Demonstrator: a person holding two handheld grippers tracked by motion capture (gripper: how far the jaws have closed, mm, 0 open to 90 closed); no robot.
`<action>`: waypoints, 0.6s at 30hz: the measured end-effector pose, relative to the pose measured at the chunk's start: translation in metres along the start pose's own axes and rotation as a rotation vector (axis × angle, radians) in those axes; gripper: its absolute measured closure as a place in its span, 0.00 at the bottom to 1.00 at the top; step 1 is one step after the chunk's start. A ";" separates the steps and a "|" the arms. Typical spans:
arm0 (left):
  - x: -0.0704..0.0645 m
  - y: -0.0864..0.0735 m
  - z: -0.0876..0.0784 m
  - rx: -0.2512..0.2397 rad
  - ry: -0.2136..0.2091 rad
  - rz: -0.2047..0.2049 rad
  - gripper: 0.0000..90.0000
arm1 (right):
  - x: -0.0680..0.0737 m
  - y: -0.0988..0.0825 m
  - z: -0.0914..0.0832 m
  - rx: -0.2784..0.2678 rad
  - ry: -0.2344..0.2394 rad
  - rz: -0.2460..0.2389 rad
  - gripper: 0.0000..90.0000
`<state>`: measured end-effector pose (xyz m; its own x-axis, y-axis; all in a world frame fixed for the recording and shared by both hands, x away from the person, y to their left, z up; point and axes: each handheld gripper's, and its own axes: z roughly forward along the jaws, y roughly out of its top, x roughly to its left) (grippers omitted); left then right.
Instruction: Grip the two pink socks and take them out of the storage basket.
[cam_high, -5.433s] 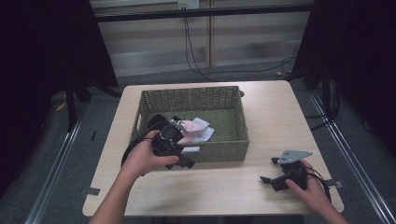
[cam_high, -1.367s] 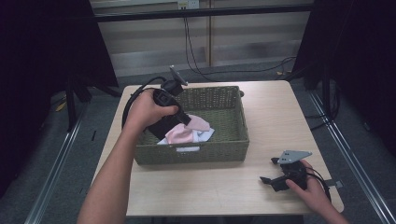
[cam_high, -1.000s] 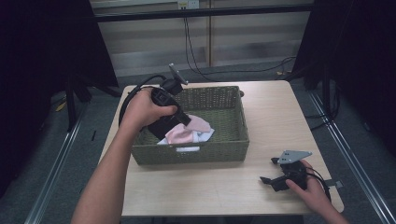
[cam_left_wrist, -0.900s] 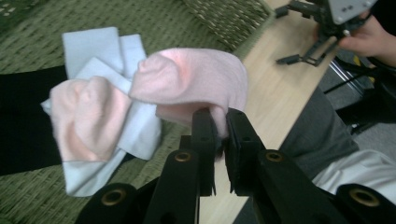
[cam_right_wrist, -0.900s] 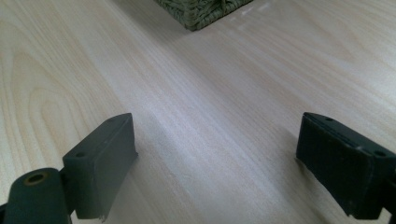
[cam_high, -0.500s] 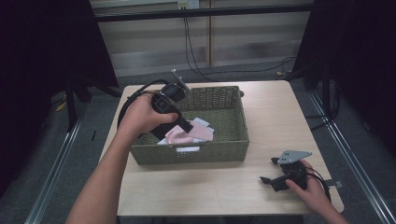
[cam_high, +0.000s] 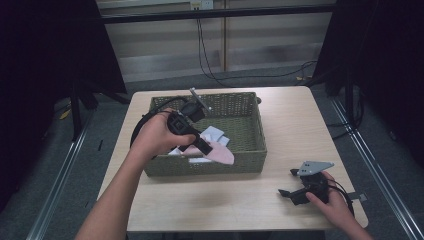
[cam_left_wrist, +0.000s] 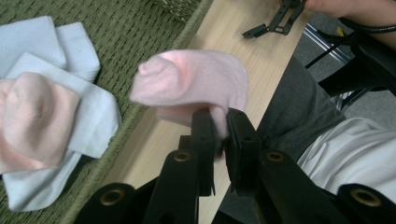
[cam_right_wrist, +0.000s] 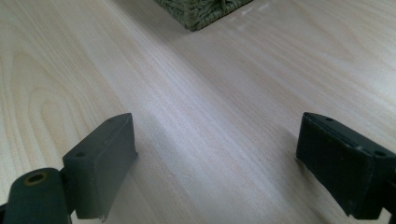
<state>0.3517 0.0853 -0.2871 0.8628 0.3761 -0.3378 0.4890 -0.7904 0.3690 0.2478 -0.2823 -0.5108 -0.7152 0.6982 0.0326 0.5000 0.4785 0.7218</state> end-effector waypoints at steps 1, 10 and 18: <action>0.000 0.000 0.000 0.000 0.000 0.000 0.91 | 0.000 0.000 0.000 0.000 0.000 0.000 0.12; -0.002 -0.003 0.016 0.006 -0.013 0.008 0.91 | 0.000 0.000 0.000 0.001 0.000 -0.003 0.12; -0.001 -0.006 0.031 0.022 -0.014 0.018 0.91 | 0.000 0.000 0.000 0.001 0.001 -0.003 0.12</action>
<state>0.3438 0.0749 -0.3160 0.8695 0.3550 -0.3434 0.4702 -0.8077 0.3557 0.2479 -0.2825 -0.5109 -0.7169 0.6964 0.0307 0.4983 0.4812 0.7212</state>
